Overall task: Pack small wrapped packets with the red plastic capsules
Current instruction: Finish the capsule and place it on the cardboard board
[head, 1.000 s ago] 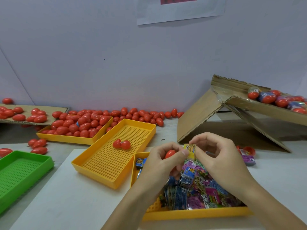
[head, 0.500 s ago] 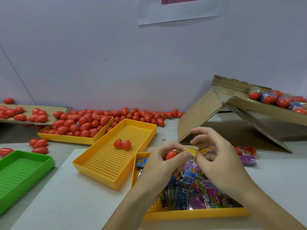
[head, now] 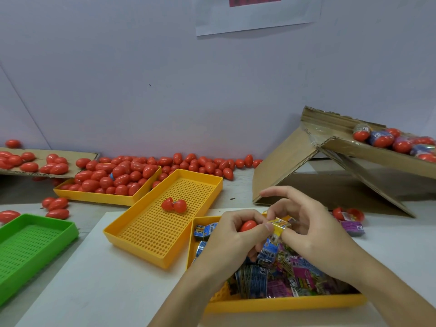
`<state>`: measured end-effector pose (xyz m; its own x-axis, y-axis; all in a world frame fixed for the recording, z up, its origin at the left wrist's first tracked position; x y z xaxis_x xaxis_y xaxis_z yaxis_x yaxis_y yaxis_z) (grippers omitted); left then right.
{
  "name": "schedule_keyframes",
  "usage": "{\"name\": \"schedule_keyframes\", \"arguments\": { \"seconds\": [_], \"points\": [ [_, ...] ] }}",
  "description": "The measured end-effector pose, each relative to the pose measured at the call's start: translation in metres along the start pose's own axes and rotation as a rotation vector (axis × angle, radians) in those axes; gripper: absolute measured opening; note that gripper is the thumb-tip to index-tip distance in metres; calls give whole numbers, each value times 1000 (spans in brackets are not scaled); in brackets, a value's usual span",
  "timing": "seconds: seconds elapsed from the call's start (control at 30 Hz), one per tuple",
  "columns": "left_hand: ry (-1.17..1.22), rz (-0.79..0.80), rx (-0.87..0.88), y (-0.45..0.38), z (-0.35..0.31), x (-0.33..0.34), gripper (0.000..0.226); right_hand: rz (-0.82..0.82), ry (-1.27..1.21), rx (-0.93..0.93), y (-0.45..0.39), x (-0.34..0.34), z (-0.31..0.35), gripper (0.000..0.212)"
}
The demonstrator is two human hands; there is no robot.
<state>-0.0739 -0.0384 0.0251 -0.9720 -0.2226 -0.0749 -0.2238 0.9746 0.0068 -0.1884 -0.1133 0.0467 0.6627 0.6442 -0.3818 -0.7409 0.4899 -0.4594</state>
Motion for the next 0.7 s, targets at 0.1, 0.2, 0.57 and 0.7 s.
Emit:
{"name": "schedule_keyframes", "arguments": {
  "seconds": [0.1, 0.2, 0.57, 0.7],
  "points": [
    [-4, -9, 0, 0, 0, -1, 18, 24, -41, 19, -1, 1, -2, 50],
    [2, -11, -12, -1, 1, -1, 17, 55, -147, 24, 0, 3, -3, 59],
    [131, 43, 28, 0, -1, -3, 15, 167, -535, 217, 2, 10, -15, 62],
    [138, 50, 47, 0, -2, -3, 13, 127, -521, 281, 1, 11, -15, 65]
  ]
}}
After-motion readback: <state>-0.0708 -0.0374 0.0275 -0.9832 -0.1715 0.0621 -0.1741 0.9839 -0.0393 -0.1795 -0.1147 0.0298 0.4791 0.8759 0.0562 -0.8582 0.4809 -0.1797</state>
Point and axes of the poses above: each hand's wrist, its own y-axis away from the middle knuckle, its own x-axis out of the palm, z = x × y, the point moved 6 cm from there along -y, towards the middle knuckle, and after that the axes turned 9 degrees about -x, right-handed, at the moved point
